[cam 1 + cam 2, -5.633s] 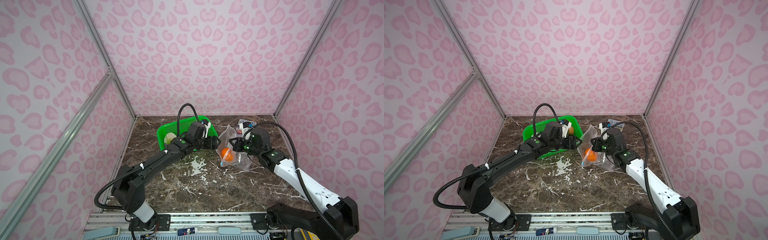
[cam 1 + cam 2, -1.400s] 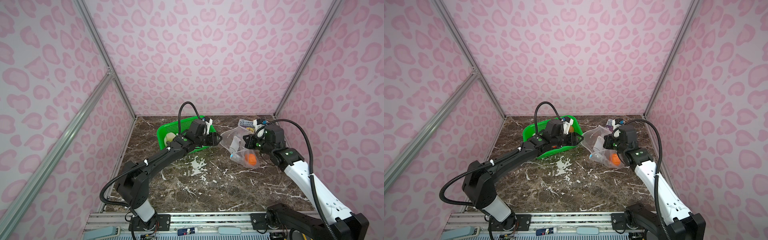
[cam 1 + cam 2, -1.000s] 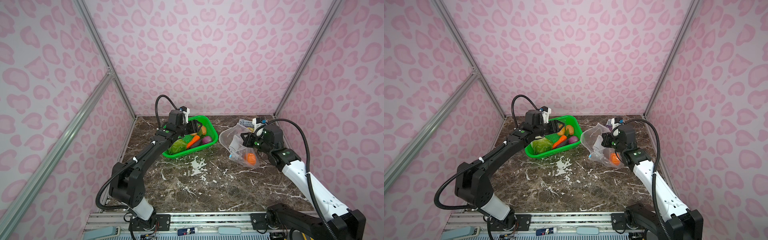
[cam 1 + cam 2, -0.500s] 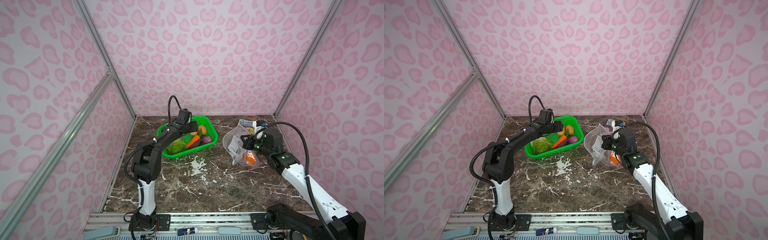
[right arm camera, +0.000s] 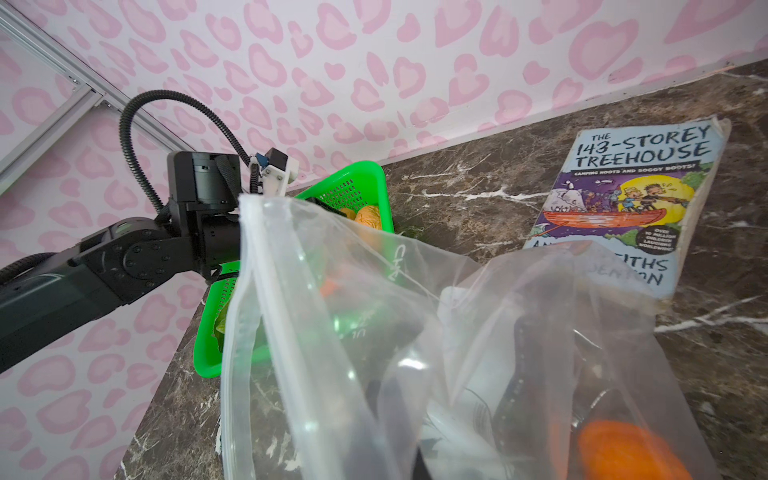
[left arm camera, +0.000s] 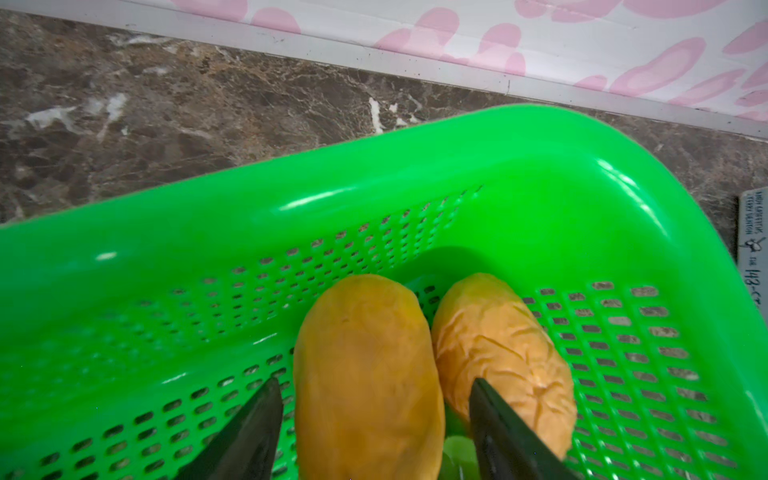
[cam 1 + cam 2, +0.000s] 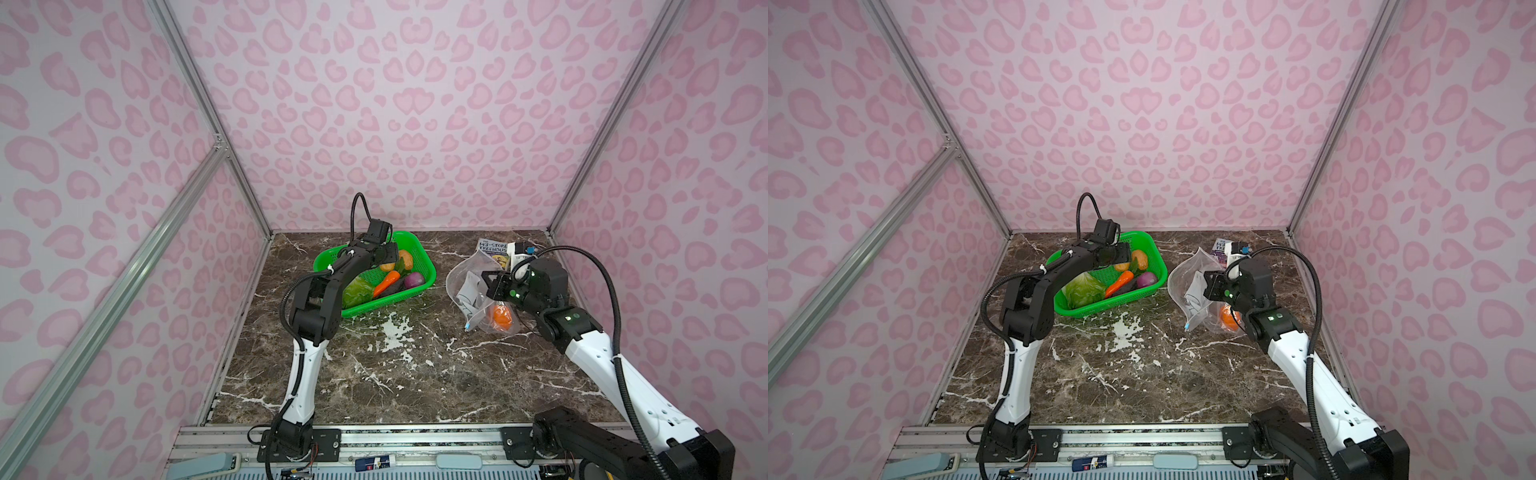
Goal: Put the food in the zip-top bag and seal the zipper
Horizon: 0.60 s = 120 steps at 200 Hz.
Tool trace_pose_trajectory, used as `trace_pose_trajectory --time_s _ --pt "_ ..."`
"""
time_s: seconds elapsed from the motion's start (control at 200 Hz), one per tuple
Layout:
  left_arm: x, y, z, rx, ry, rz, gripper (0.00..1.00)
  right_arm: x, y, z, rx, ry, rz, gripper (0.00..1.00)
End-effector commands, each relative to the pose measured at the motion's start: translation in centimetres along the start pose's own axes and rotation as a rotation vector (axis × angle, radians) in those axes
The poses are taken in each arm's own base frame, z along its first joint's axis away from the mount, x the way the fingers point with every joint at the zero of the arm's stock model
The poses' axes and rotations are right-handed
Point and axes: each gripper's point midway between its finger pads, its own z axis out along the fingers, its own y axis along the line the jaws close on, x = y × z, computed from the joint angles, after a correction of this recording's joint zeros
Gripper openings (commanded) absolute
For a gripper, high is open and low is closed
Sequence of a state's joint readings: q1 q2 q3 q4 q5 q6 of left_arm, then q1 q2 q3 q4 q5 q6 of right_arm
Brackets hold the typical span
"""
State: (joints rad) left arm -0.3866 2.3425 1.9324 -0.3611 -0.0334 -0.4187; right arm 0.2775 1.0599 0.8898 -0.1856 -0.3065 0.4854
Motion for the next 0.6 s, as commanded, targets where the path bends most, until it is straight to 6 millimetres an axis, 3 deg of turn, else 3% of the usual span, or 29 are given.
trace_pose_trajectory --time_s 0.0,0.2,0.32,0.405,0.595 --pt "0.9 0.6 1.1 -0.025 0.038 0.006 0.73 -0.2 0.2 -0.2 -0.007 -0.010 0.000 0.00" --pt "2.6 1.4 2.5 -0.054 0.083 0.004 0.72 -0.4 0.3 -0.6 -0.004 -0.018 -0.001 0.00" --pt "2.7 1.5 2.4 -0.055 0.088 0.005 0.59 -0.5 0.3 -0.8 -0.003 -0.021 -0.002 0.00" --pt "2.2 1.4 1.7 -0.050 0.069 0.002 0.49 -0.5 0.4 -0.8 -0.004 -0.018 -0.001 0.00" --pt "0.3 0.6 -2.3 -0.023 0.006 0.011 0.47 -0.2 0.2 -0.1 -0.007 -0.011 0.012 0.00"
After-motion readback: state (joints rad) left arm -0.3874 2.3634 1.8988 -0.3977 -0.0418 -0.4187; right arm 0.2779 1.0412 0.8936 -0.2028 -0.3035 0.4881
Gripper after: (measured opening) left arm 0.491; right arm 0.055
